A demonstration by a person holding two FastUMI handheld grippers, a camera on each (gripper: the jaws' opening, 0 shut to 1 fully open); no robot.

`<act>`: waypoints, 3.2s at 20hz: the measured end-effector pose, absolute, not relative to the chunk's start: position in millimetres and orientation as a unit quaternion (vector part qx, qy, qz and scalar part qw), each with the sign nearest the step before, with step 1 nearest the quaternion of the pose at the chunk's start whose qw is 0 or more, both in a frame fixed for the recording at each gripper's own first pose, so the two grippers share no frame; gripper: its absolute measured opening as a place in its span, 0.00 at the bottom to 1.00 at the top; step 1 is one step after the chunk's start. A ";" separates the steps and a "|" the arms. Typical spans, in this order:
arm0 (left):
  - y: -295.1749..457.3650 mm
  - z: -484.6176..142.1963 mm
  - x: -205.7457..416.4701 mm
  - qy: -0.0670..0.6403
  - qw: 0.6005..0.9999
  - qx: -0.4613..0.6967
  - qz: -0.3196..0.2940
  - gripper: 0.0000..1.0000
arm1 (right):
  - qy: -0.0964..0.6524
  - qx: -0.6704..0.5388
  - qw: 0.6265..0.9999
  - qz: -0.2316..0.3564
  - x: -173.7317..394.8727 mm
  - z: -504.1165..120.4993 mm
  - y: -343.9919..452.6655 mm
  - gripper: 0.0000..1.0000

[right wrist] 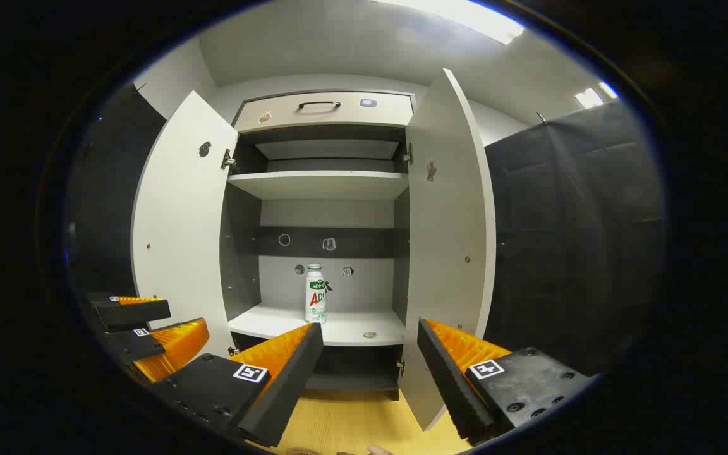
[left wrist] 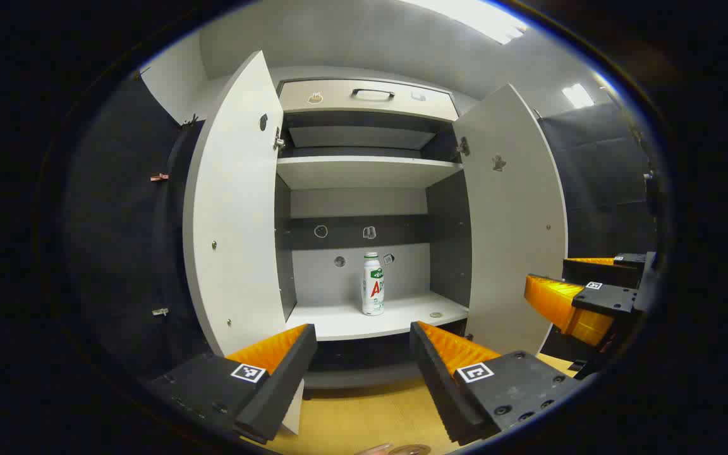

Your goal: Grasp the bottle in the cabinet with the left hand and place it on the coaster, then close the right door with the right hand and the left door with the left hand.

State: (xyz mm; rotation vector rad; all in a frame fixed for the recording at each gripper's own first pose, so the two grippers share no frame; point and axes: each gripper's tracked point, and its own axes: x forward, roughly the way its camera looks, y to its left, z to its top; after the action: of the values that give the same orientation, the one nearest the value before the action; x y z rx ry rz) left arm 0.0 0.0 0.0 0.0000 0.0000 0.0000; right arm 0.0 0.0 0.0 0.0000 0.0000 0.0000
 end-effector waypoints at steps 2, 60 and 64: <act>-0.5 0.2 -1.9 -0.001 1.000 -0.001 0.001 0.94 | 0.003 0.002 1.000 0.004 -0.5 -0.6 2.4 0.94; -7.0 -3.6 250.0 -0.014 1.000 -0.010 -0.001 0.94 | -0.015 -0.053 0.990 0.127 152.0 -35.3 27.6 0.97; -9.1 -12.4 286.3 -0.010 1.000 -0.012 -0.009 0.94 | -0.016 -0.063 0.989 0.135 162.8 -40.5 28.8 0.97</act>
State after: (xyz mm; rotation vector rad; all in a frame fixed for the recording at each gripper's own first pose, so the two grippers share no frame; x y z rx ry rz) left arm 286.3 -9.1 -12.4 -0.0233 -0.0208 -0.0175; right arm 162.8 28.8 -40.5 -0.1264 -0.0321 0.2705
